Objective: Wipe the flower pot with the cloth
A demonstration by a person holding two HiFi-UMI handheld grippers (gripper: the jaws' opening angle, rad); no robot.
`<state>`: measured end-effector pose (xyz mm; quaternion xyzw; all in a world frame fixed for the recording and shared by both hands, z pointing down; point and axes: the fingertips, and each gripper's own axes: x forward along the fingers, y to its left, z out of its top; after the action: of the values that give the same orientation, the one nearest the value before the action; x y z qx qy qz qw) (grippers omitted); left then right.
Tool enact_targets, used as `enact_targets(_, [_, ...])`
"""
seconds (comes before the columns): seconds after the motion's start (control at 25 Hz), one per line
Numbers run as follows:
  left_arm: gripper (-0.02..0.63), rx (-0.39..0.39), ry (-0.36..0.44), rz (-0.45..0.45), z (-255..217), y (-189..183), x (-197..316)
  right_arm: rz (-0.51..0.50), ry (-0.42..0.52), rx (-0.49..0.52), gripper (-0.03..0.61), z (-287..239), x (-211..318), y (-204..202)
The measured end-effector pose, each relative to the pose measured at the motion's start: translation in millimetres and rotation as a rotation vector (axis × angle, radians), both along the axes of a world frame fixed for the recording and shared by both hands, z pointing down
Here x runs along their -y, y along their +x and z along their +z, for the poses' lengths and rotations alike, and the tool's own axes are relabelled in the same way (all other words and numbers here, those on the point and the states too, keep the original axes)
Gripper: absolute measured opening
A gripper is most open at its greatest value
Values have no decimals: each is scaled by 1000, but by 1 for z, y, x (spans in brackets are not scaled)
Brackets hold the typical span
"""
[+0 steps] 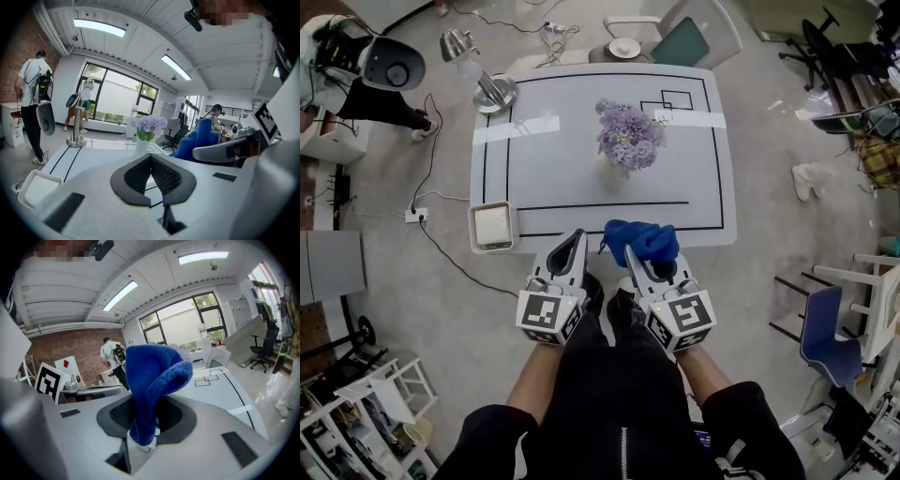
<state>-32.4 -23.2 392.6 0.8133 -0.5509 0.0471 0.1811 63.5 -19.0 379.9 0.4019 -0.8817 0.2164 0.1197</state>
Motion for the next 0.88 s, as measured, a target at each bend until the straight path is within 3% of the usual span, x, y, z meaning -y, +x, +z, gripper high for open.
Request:
enact_targets(0.28, [6, 23, 28, -17, -17, 37, -29, -76, 14, 33, 101, -20, -30, 17])
enact_targets(0.88, [6, 44, 14, -39, -18, 62, -64, -128, 13, 37, 101, -17, -61, 37])
